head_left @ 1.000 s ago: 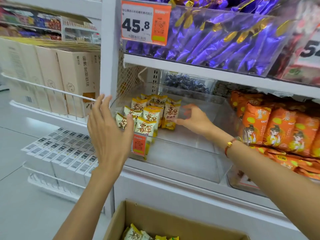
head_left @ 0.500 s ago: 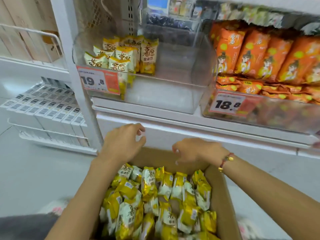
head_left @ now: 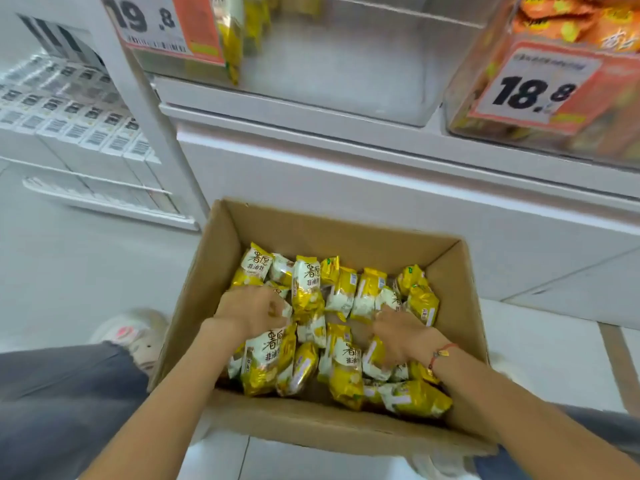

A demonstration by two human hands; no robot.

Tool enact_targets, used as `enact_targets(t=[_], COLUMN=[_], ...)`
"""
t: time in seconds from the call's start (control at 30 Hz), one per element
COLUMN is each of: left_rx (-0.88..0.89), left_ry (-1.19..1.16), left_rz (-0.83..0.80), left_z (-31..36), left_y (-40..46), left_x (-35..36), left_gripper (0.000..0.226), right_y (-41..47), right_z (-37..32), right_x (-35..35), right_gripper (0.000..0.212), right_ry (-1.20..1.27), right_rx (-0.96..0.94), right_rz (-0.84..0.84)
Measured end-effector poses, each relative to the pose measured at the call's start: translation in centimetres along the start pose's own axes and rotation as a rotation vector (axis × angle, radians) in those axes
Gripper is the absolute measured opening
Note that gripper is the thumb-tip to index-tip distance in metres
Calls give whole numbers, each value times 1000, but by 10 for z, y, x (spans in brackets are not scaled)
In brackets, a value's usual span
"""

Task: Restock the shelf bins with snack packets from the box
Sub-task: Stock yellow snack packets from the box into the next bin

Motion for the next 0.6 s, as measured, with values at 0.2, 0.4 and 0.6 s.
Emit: enact_targets(t=[0.2, 0.4, 0.6], left_rx=[-147, -127, -309], left_ry=[316, 324, -503], left_rz=[-180, -251, -156], left_z=[-2, 9, 10], left_y=[-16, -30, -21], left_x=[18, 28, -10], left_gripper=[64, 81, 94], right_y=[0, -12, -26], right_z=[1, 45, 32], right_x=[-5, -33, -78], right_gripper=[51, 52, 52], right_ry=[3, 882, 1504], right_rx=[-14, 263, 331], right_rz=[93, 195, 292])
Point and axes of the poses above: each hand's wrist, its own y-axis towards the middle knuckle, its own x-axis out of the palm, z = x × y, the point moved 10 cm from there along y, towards the middle knuckle, and after that the axes turned 12 degrees about z, right-handed, at the moved point
